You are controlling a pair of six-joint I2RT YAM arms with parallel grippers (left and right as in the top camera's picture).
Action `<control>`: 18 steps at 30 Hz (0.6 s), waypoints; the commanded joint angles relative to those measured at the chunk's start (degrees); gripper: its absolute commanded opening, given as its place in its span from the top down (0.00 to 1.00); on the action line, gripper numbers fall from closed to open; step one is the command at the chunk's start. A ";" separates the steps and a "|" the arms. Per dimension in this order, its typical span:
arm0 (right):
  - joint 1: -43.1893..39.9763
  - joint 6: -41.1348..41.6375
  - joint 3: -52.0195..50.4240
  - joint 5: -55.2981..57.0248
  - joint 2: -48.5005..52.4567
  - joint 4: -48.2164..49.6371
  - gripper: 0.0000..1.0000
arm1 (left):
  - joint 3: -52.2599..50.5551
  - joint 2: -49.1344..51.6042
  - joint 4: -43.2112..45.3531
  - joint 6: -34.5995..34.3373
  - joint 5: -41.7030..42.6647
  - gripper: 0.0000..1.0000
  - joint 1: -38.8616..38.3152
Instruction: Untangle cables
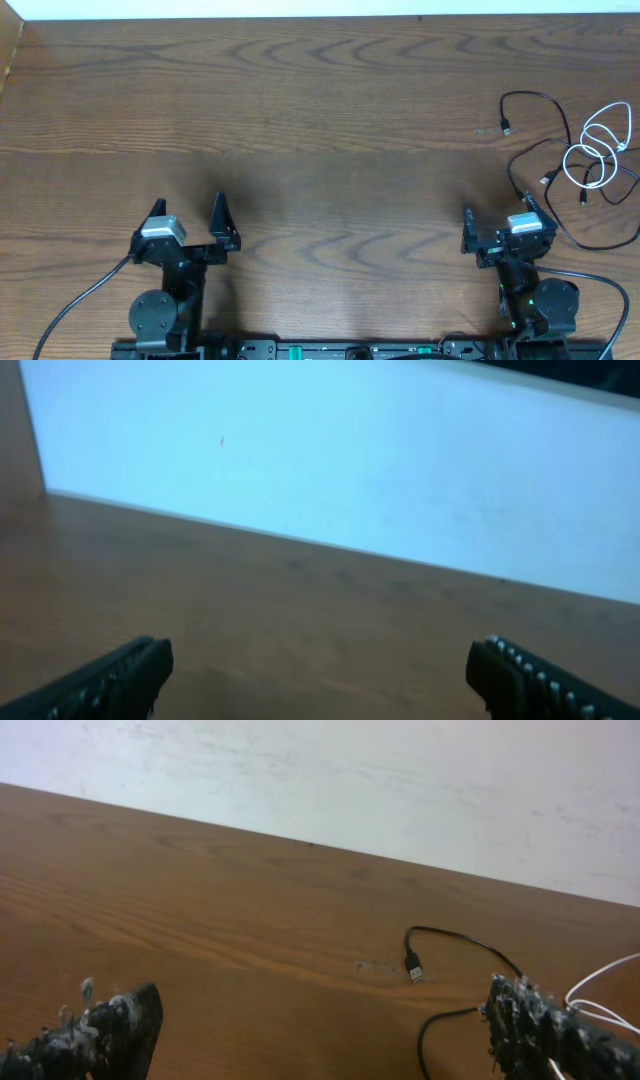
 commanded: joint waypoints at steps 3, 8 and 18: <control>0.39 -0.79 -0.04 0.02 -0.57 -0.28 0.01 | -6.29 -1.20 11.47 10.60 3.17 0.01 0.28; 0.39 -0.81 -0.04 0.02 -0.57 -0.28 0.01 | -10.69 -2.64 16.57 13.14 3.30 0.01 0.28; 0.39 -0.81 -0.04 0.02 -0.57 -0.28 0.01 | -13.46 -2.75 12.31 14.14 0.44 0.01 0.28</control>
